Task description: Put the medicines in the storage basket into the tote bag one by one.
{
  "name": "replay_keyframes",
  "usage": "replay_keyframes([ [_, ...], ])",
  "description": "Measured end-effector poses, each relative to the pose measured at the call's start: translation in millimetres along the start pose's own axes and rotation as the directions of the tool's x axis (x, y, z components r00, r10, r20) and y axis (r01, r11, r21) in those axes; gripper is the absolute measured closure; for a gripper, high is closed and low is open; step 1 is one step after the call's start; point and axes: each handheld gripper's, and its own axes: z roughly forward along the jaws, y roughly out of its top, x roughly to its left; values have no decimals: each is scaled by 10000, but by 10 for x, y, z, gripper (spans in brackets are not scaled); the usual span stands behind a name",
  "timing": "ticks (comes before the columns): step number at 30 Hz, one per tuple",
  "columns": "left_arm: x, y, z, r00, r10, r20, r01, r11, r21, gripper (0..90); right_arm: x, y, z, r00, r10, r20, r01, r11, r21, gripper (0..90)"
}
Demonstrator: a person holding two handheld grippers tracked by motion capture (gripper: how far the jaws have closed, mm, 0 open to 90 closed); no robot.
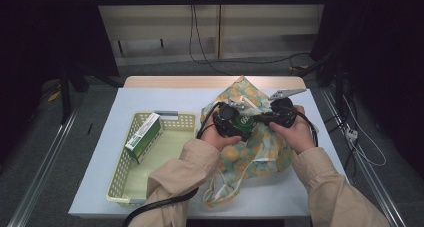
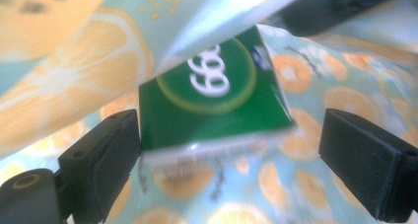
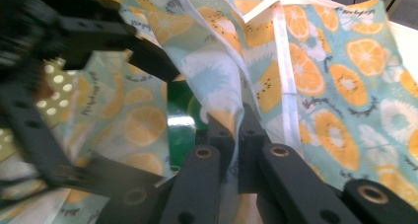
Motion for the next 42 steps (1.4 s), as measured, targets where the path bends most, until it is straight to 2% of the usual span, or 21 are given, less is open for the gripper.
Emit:
replay_keyframes([
  [2, -2, -40, -120, 10000, 58, 2, -58, 10000, 55, 102, 30, -8, -3, 10000, -47, 4, 47, 10000, 24, 890],
  [4, 8, -71, -236, 9998, 126, 132, -125, 9999, -94, 105, 50, -11, -12, 10000, -72, 0, 72, 10000, -20, 889],
  [10, 50, -158, -542, 9999, 154, 11, -153, 9997, -176, 104, 79, -6, -18, 9999, -126, 54, 126, 9999, -7, 889],
  [11, 67, -178, -586, 9998, 100, 199, -94, 9994, -323, 104, 78, -7, -19, 9999, -96, 62, 96, 10000, -9, 890],
  [13, 96, -210, -673, 9998, 103, 191, -96, 9993, -365, 103, 68, -13, -20, 9999, -94, 77, 94, 10000, -5, 890],
  [14, 110, -226, -715, 9998, 121, 168, -114, 9990, -431, 101, 61, -18, -20, 9999, -77, 91, 77, 10000, 13, 890],
  [15, 113, -240, -759, 9998, 138, -156, -144, 9993, -341, 102, 57, -23, -21, 9999, -36, 108, 36, 10000, 20, 890],
  [16, 140, -257, -795, 9998, 205, 52, -202, 9990, -395, 102, 53, -29, -20, 9999, -31, 108, 31, 10000, 25, 890],
  [18, 169, -287, -878, 9995, 330, -34, -331, 9987, -388, 102, 48, -41, -15, 9999, -34, 118, 34, 10000, 36, 890],
  [21, 222, -337, -997, 9995, 325, 44, -322, 9983, -488, 102, 52, -53, -8, 10000, -2, 98, 1, 10000, 69, 890],
  [22, 229, -353, -1039, 9990, 389, -234, -400, 9981, -465, 102, 52, -54, -9, 10000, 2, 99, -3, 10000, 73, 890],
  [23, 264, -375, -1070, 9991, 424, 10, -423, 9979, -498, 102, 51, -55, -10, 9999, 6, 101, -7, 10000, 71, 889],
  [24, 290, -399, -1102, 9993, 374, 26, -372, 9979, -524, 102, 49, -55, -12, 9999, 9, 104, -10, 10000, 76, 890],
  [32, 477, -604, -1362, 9992, 355, -178, -363, 9984, -439, 95, 51, -52, -17, 9999, -16, 163, 15, 10000, 70, 890],
  [33, 487, -628, -1396, 9986, 347, -395, -364, 9985, -416, 95, 50, -52, -18, 9999, -16, 165, 15, 10000, 66, 890],
  [34, 523, -652, -1425, 9990, 336, -304, -350, 9982, -483, 95, 50, -53, -17, 9998, -16, 173, 15, 10000, 72, 890],
  [42, 735, -839, -1620, 9982, -2, -603, -27, 9989, -478, 61, 63, -50, -10, 9998, -35, 186, 33, 10000, 82, 890],
])
